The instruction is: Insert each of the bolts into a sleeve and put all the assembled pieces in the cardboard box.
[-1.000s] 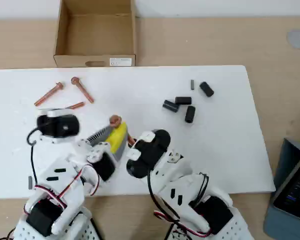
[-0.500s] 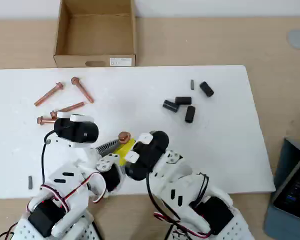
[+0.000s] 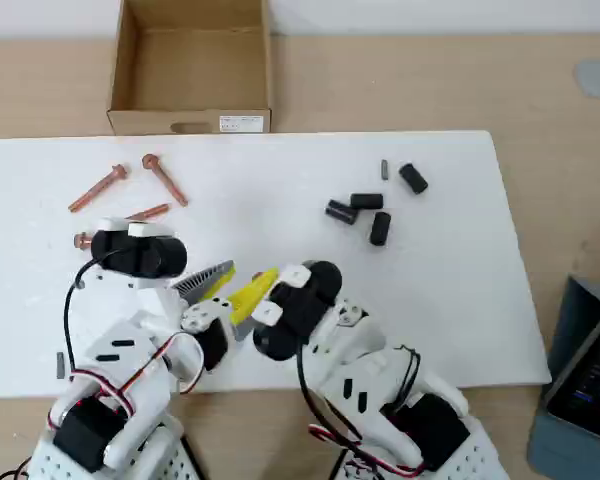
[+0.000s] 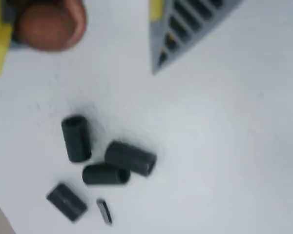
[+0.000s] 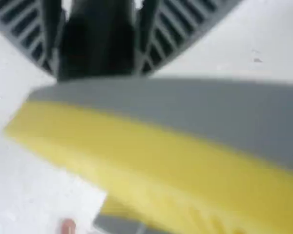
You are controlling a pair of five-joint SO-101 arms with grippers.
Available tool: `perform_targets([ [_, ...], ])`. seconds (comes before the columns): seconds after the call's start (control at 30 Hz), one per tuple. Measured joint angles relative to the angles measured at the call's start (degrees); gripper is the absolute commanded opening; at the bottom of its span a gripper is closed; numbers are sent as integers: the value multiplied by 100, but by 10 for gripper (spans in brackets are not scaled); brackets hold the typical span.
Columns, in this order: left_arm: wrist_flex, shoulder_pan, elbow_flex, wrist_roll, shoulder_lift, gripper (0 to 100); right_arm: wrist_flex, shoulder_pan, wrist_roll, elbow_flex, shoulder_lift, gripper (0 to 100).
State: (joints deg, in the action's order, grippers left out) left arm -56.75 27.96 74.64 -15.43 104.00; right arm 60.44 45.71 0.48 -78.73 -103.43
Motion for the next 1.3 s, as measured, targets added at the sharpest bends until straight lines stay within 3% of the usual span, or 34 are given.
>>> perform_targets([
  [0.1,0,-123,-211,44,0,191,0,0,0,0,0,9],
  [0.23,0,-281,-536,97,18,0,0,-167,0,0,0,9],
  [0.4,0,-782,-774,659,26,2,0,-897,0,0,0,9],
  [0.57,0,-1785,-756,1178,26,1,18,-1600,0,0,0,9],
  [0.83,0,-3270,580,1565,-9,1,105,-1916,0,457,0,9],
  [1.3,0,-3508,2075,1705,-9,1,-1222,-1943,-396,3982,5037,9],
])
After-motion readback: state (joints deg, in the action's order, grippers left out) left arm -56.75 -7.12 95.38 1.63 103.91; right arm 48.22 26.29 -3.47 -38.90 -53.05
